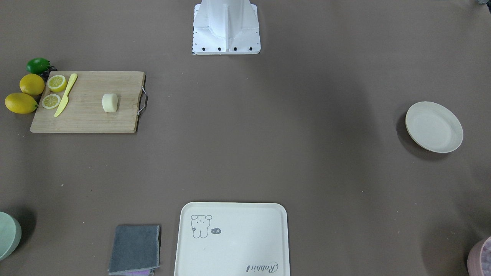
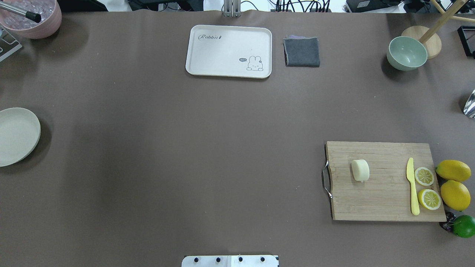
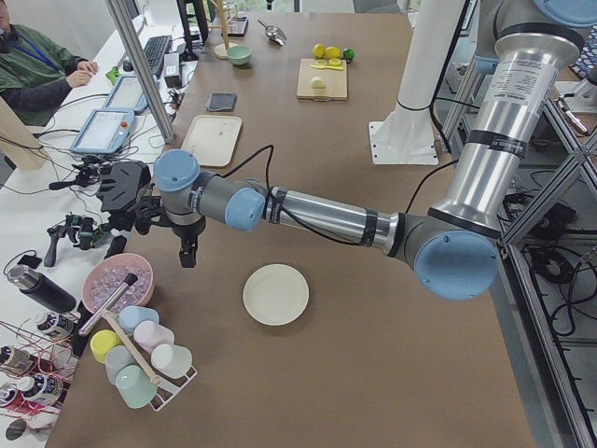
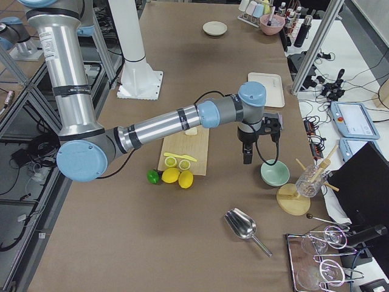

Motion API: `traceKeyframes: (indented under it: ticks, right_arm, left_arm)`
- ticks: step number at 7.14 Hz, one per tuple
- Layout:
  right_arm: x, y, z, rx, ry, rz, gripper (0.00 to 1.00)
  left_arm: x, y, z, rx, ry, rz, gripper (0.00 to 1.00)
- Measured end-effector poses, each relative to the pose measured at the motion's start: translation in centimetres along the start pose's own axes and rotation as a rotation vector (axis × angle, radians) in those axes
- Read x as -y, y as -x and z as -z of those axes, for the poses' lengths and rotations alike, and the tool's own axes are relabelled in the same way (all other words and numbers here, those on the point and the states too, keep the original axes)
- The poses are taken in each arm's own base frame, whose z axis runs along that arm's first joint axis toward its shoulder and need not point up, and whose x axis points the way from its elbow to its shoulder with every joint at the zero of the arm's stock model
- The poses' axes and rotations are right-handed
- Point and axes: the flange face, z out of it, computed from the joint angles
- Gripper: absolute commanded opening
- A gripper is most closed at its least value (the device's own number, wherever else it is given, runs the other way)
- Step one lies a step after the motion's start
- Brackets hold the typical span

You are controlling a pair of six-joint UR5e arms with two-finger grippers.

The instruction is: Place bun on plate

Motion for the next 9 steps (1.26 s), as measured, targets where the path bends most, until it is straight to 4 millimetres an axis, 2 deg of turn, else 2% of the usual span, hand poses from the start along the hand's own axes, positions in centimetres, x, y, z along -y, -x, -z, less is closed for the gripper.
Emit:
traceKeyframes:
  ticks: [1,3,5,6,9]
  right_arm:
    - [0.1,0.1,0.1,0.001,-0.002,0.002,1.0]
    - [0.2,0.3,0.2,0.0,-0.006,0.006,1.0]
    - [0.1,0.4,0.4,0.001,-0.01,0.008,1.0]
    - [0.1,0.6,0.6,0.002,-0.013,0.011,1.0]
    - [0.0,1.5,1.7,0.008,-0.035,0.026,1.0]
  left_arm:
    - [-1.1,0.7,-1.9,0.004,0.03,-0.053,0.98]
    - [-2.9,3.6,-4.9,0.003,0.071,-0.175,0.98]
    - [-4.6,6.7,-8.8,-0.004,0.083,-0.251,0.98]
    - [-5.2,7.4,-10.5,-0.012,0.09,-0.271,0.98]
    - [-5.6,5.5,-12.2,-0.091,0.108,-0.323,0.98]
